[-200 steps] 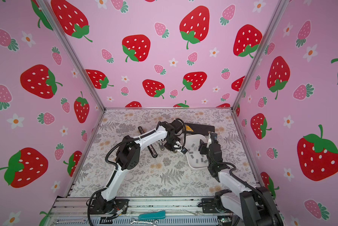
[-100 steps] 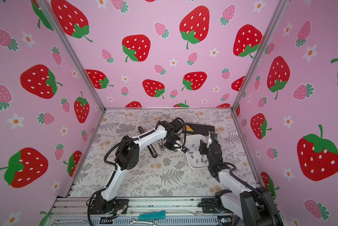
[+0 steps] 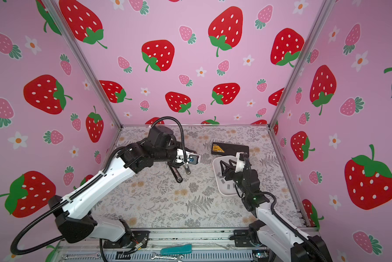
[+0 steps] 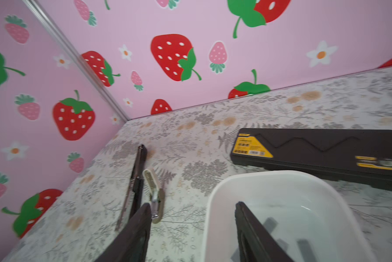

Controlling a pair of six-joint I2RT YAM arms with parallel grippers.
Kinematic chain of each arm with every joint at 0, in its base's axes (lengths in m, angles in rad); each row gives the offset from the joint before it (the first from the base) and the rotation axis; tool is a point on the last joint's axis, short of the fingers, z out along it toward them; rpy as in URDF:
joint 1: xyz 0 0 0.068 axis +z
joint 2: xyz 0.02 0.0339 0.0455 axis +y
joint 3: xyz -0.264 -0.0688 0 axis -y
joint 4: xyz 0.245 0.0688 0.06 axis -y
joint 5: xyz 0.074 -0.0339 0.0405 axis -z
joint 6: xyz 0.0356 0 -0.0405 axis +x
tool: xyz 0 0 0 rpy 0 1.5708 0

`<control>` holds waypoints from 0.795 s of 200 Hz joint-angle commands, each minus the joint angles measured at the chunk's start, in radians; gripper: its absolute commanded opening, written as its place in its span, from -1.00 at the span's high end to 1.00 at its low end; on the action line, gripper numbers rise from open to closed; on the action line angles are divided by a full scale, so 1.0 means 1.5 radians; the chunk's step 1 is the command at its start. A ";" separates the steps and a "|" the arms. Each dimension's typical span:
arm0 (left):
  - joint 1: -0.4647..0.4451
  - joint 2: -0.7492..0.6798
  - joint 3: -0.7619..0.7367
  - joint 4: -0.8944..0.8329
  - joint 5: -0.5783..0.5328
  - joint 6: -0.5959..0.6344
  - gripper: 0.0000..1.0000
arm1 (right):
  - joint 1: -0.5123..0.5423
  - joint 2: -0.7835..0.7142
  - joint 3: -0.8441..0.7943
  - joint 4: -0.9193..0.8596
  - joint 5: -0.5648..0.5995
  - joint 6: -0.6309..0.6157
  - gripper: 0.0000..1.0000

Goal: Load the staples into the stapler
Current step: 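Lift the beige stapler with the left gripper while the right gripper approaches it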

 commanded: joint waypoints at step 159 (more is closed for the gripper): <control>-0.023 -0.208 -0.219 0.073 0.113 -0.045 1.00 | 0.273 -0.038 -0.011 0.202 -0.097 0.116 -0.08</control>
